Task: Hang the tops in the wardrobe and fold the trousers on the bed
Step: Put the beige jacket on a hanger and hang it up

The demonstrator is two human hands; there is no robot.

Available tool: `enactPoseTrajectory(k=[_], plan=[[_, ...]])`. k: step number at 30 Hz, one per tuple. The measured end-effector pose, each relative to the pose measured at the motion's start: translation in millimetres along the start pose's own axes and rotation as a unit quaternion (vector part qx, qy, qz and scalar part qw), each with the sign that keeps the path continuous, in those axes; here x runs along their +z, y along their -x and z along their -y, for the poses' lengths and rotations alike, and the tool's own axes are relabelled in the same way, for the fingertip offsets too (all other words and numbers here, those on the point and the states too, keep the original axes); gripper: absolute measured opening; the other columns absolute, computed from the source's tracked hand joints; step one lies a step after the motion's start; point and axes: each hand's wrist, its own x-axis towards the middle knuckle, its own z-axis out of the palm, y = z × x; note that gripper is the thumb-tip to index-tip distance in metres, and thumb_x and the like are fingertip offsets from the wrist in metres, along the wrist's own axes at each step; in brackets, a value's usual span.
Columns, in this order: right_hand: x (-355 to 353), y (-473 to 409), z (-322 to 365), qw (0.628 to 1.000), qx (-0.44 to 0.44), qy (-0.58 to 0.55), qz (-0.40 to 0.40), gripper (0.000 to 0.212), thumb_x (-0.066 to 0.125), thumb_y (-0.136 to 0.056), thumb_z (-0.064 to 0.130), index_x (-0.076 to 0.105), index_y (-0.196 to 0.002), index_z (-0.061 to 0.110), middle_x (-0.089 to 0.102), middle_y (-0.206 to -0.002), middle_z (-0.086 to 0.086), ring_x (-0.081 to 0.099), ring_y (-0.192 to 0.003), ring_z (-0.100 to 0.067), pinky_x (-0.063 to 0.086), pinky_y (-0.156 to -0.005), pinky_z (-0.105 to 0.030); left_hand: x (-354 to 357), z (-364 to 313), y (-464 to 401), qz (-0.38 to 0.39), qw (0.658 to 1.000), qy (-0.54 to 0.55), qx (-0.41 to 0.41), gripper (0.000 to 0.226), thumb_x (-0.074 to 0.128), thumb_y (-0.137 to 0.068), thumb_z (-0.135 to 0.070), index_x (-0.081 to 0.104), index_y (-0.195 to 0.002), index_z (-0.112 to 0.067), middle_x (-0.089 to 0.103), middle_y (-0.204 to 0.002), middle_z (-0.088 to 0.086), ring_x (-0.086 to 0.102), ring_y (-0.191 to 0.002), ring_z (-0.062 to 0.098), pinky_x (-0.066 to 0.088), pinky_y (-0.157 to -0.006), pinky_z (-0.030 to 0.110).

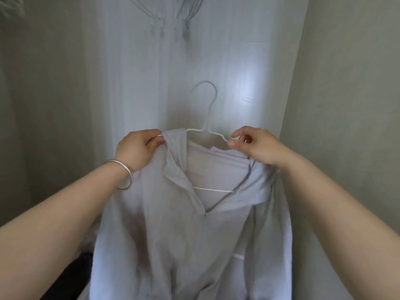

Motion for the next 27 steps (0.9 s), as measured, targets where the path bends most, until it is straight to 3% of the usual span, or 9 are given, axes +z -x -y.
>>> enactPoseTrajectory(k=[2, 5, 8, 13, 16, 18, 22, 25, 27], plan=[[-14.5, 9.9, -16.9, 0.993, 0.076, 0.062, 0.062, 0.045, 0.061, -0.083, 0.05, 0.06, -0.116, 0.02, 0.059, -0.107, 0.006, 0.056, -0.108, -0.016, 0.041, -0.088, -0.019, -3.2, 11.9, -7.7, -0.031, 0.999, 0.025, -0.017, 0.036, 0.04, -0.082, -0.049, 0.066, -0.086, -0.025, 0.068, -0.081, 0.004, 0.063, -0.088, 0.029, 0.05, -0.079, 0.039], [-14.5, 16.8, -25.7, 0.992, 0.093, -0.025, 0.084, 0.019, 0.063, -0.087, 0.032, 0.068, -0.086, 0.014, 0.066, -0.083, 0.008, 0.061, -0.083, -0.009, 0.045, -0.075, -0.015, -4.0, 21.2, -21.2, -0.043, 0.997, 0.054, -0.033, 0.037, 0.042, -0.082, -0.045, 0.069, -0.091, -0.021, 0.071, -0.089, 0.007, 0.064, -0.093, 0.029, 0.047, -0.081, 0.037], [-15.8, 13.7, -11.2, 0.99, 0.093, -0.081, 0.075, 0.022, 0.061, -0.089, 0.031, 0.067, -0.076, 0.013, 0.067, -0.07, 0.011, 0.061, -0.071, -0.005, 0.047, -0.075, -0.021, 6.2, 8.1, -34.0, -0.016, 0.998, 0.061, -0.03, 0.039, 0.041, -0.081, -0.044, 0.069, -0.094, -0.021, 0.071, -0.095, 0.007, 0.063, -0.097, 0.029, 0.045, -0.082, 0.034], [-58.5, 15.3, 2.8, 0.975, 0.177, -0.129, 0.046, 0.02, 0.061, -0.09, 0.023, 0.068, -0.094, 0.005, 0.071, -0.097, -0.011, 0.067, -0.093, -0.027, 0.05, -0.094, -0.038, 36.0, -23.8, -60.8, 0.038, 0.996, -0.025, -0.071, 0.053, 0.032, -0.083, -0.045, 0.055, -0.128, -0.026, 0.057, -0.129, 0.01, 0.049, -0.12, 0.03, 0.038, -0.1, 0.036], [-99.2, 17.8, 12.0, 0.973, 0.198, -0.119, 0.028, 0.026, 0.046, -0.096, 0.005, 0.055, -0.071, 0.004, 0.065, -0.052, 0.001, 0.062, -0.051, -0.006, 0.05, -0.061, -0.015, 62.7, -47.9, -69.2, 0.129, 0.982, 0.095, -0.097, 0.056, 0.048, -0.095, -0.031, 0.029, -0.146, -0.017, 0.031, -0.152, 0.01, 0.032, -0.138, 0.025, 0.025, -0.111, 0.028], [-127.6, 18.1, 22.6, 0.972, 0.214, -0.099, -0.02, 0.029, 0.042, -0.096, 0.0, 0.053, -0.069, 0.001, 0.056, -0.04, 0.002, 0.055, -0.041, -0.01, 0.045, -0.049, -0.019, 78.6, -71.9, -66.4, 0.188, 0.956, 0.206, -0.095, 0.054, 0.044, -0.098, -0.027, 0.025, -0.147, -0.012, 0.025, -0.154, 0.007, 0.027, -0.14, 0.018, 0.02, -0.107, 0.018], [-188.9, 11.6, 53.2, 0.97, 0.203, -0.038, -0.129, 0.018, 0.048, -0.094, 0.006, 0.061, -0.105, 0.002, 0.066, -0.061, 0.001, 0.054, -0.062, -0.017, 0.043, -0.065, -0.028, 102.0, -130.4, -62.2, 0.282, 0.884, 0.359, -0.097, 0.054, 0.043, -0.096, -0.04, 0.026, -0.146, -0.027, 0.032, -0.15, -0.006, 0.032, -0.137, 0.012, 0.029, -0.103, 0.027], [-232.1, 6.6, 85.7, 0.958, 0.169, 0.007, -0.231, 0.035, 0.046, -0.095, 0.006, 0.049, -0.127, -0.007, 0.057, -0.125, -0.021, 0.055, -0.1, -0.025, 0.043, -0.066, -0.024, 112.9, -170.6, -67.6, 0.311, 0.875, 0.369, -0.047, 0.055, 0.04, -0.095, -0.046, 0.026, -0.146, -0.032, 0.034, -0.149, -0.011, 0.034, -0.135, 0.007, 0.028, -0.106, 0.027], [-258.8, 0.3, 107.4, 0.946, 0.146, 0.05, -0.286, 0.036, 0.043, -0.096, 0.007, 0.047, -0.129, -0.007, 0.048, -0.137, -0.022, 0.05, -0.123, -0.03, 0.034, -0.056, -0.018, 116.1, -196.2, -75.1, 0.312, 0.88, 0.357, -0.022, 0.054, 0.04, -0.096, -0.044, 0.025, -0.146, -0.029, 0.035, -0.147, -0.012, 0.038, -0.131, 0.005, 0.033, -0.102, 0.02]])
